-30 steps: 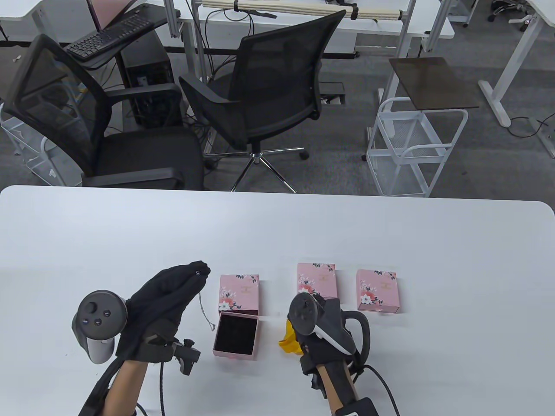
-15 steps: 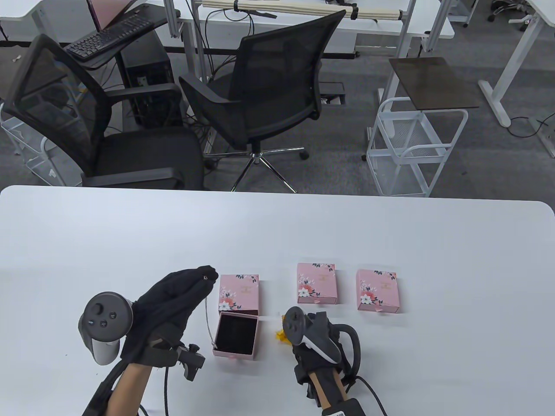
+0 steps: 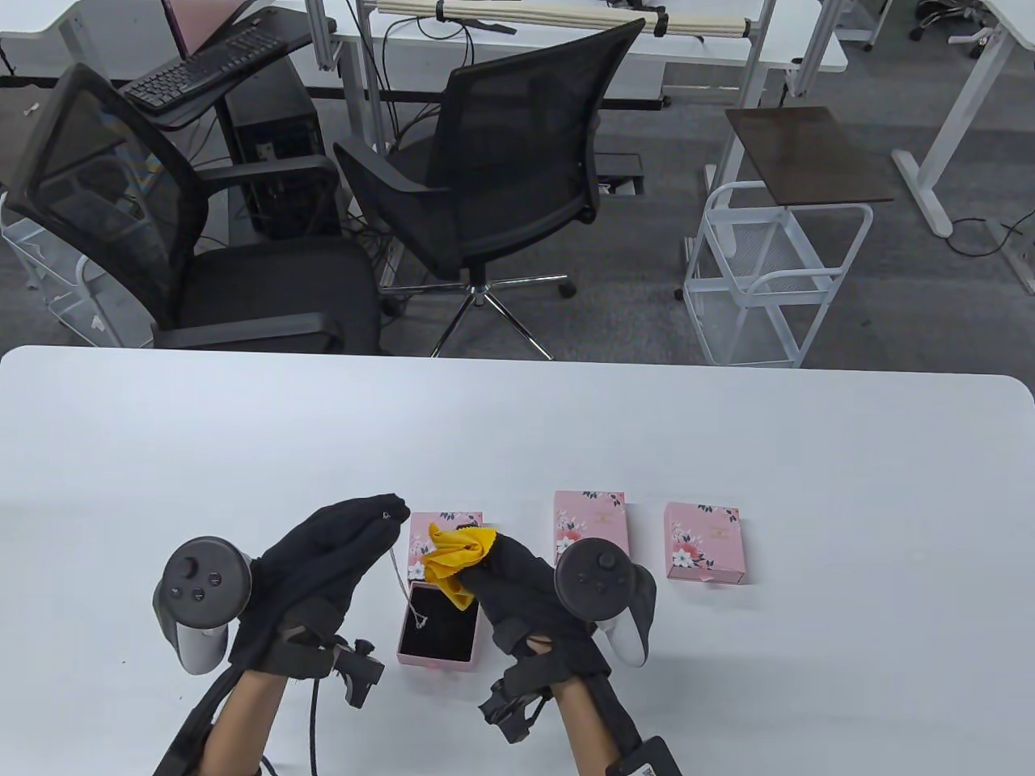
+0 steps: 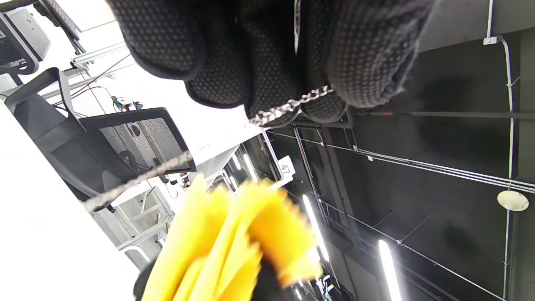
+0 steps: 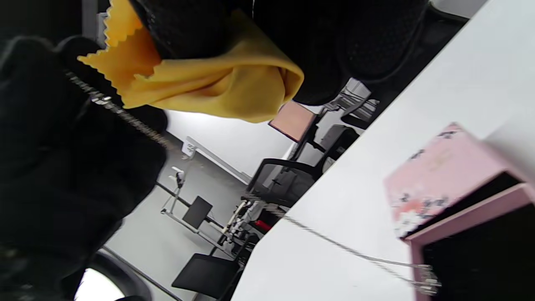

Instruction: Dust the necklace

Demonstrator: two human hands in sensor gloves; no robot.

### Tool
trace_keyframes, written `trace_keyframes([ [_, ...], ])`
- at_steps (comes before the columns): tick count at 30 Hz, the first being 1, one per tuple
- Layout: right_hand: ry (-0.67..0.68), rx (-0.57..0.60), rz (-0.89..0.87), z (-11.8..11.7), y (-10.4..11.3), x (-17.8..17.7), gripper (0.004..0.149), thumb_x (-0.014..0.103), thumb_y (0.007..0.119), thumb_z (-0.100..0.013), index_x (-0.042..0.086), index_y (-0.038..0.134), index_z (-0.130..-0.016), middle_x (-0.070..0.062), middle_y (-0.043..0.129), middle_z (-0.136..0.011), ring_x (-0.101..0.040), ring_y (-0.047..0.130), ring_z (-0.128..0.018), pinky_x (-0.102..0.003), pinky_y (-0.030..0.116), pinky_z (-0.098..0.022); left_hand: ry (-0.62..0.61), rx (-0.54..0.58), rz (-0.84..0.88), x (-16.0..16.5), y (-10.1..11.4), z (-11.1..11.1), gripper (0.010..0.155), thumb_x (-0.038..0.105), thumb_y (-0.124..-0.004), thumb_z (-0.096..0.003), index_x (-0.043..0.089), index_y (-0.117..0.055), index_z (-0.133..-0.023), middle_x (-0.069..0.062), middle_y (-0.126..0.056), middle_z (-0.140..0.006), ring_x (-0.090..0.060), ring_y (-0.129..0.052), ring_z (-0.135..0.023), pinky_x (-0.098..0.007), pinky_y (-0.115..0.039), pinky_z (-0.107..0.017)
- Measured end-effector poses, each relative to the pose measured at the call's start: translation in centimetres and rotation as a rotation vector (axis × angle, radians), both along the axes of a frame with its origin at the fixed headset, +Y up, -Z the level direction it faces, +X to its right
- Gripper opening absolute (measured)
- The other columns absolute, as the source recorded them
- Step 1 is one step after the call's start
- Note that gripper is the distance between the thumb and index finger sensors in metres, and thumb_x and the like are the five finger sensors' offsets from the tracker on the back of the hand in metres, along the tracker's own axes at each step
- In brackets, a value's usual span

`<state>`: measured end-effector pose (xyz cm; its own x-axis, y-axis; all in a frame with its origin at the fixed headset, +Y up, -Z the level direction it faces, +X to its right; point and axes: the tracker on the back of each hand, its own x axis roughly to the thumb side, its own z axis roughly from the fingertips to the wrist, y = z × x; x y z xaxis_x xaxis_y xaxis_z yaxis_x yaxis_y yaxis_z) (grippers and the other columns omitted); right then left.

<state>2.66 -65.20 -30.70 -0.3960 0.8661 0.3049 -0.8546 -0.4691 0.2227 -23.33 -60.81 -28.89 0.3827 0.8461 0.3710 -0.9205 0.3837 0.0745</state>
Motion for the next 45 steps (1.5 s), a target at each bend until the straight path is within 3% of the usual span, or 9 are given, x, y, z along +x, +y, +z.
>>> trace_keyframes([
  [5, 0.0, 0.086, 0.036, 0.5, 0.9, -2.3, 0.047, 0.03, 0.073, -0.063, 0.012, 0.067, -0.106, -0.023, 0.074, -0.101, -0.045, 0.082, -0.079, -0.054, 0.072, -0.061, 0.012, -0.05, -0.032, 0.3, -0.6, -0.3, 0.038, 0.048, -0.089, -0.0541, 0.03, -0.095, -0.087, -0.004, -0.099, -0.093, -0.03, -0.09, -0.087, -0.049, -0.08, -0.061],
  [10, 0.001, 0.099, -0.026, 0.8, 0.8, -3.4, 0.049, 0.031, 0.076, -0.061, 0.012, 0.068, -0.106, -0.022, 0.076, -0.1, -0.044, 0.083, -0.078, -0.053, 0.073, -0.06, 0.022, -0.063, -0.034, 0.4, -0.7, -0.4, 0.039, 0.048, -0.089, -0.0537, 0.029, -0.095, -0.087, -0.004, -0.097, -0.095, -0.03, -0.09, -0.089, -0.049, -0.082, -0.061],
  [16, -0.082, 0.144, -0.061, 1.3, 1.3, -4.5, 0.053, 0.035, 0.081, -0.058, 0.011, 0.069, -0.104, -0.022, 0.078, -0.095, -0.042, 0.084, -0.074, -0.052, 0.073, -0.059, 0.017, -0.055, -0.025, 0.5, -0.4, -0.1, 0.038, 0.049, -0.089, -0.0538, 0.029, -0.095, -0.086, -0.004, -0.092, -0.101, -0.033, -0.084, -0.095, -0.051, -0.078, -0.065],
  [25, -0.056, 0.136, -0.121, 1.4, 1.7, -5.2, 0.041, 0.034, 0.078, -0.064, 0.015, 0.071, -0.1, -0.024, 0.072, -0.1, -0.046, 0.077, -0.079, -0.055, 0.068, -0.062, -0.02, -0.073, 0.038, -0.1, -0.3, -0.2, 0.038, 0.048, -0.088, -0.0546, 0.03, -0.095, -0.087, -0.008, -0.084, -0.108, -0.04, -0.075, -0.099, -0.057, -0.07, -0.069],
  [33, 0.02, 0.12, -0.131, 1.5, 1.9, -4.9, 0.041, 0.029, 0.067, -0.067, 0.009, 0.067, -0.103, -0.025, 0.077, -0.096, -0.046, 0.082, -0.075, -0.056, 0.071, -0.06, 0.034, 0.028, -0.022, 0.3, 0.4, 0.4, 0.038, 0.047, -0.089, -0.0536, 0.028, -0.097, -0.085, -0.006, -0.089, -0.103, -0.038, -0.079, -0.097, -0.054, -0.073, -0.068],
  [38, -0.018, 0.155, -0.112, 1.8, 2.2, -4.8, 0.042, 0.025, 0.07, -0.064, 0.009, 0.067, -0.104, -0.024, 0.081, -0.093, -0.043, 0.086, -0.071, -0.054, 0.074, -0.057, 0.046, 0.062, -0.042, 0.4, 0.6, 0.7, 0.037, 0.047, -0.089, -0.0536, 0.028, -0.096, -0.085, -0.004, -0.093, -0.1, -0.035, -0.083, -0.093, -0.053, -0.076, -0.065],
  [45, -0.114, 0.206, -0.064, 2.1, 2.2, -4.4, 0.041, 0.038, 0.075, -0.064, 0.011, 0.078, -0.094, -0.018, 0.091, -0.077, -0.036, 0.092, -0.057, -0.048, 0.079, -0.049, 0.059, 0.091, -0.031, 0.3, 0.8, 1.0, 0.037, 0.047, -0.089, -0.0539, 0.029, -0.096, -0.086, -0.003, -0.094, -0.098, -0.033, -0.084, -0.092, -0.051, -0.076, -0.064],
])
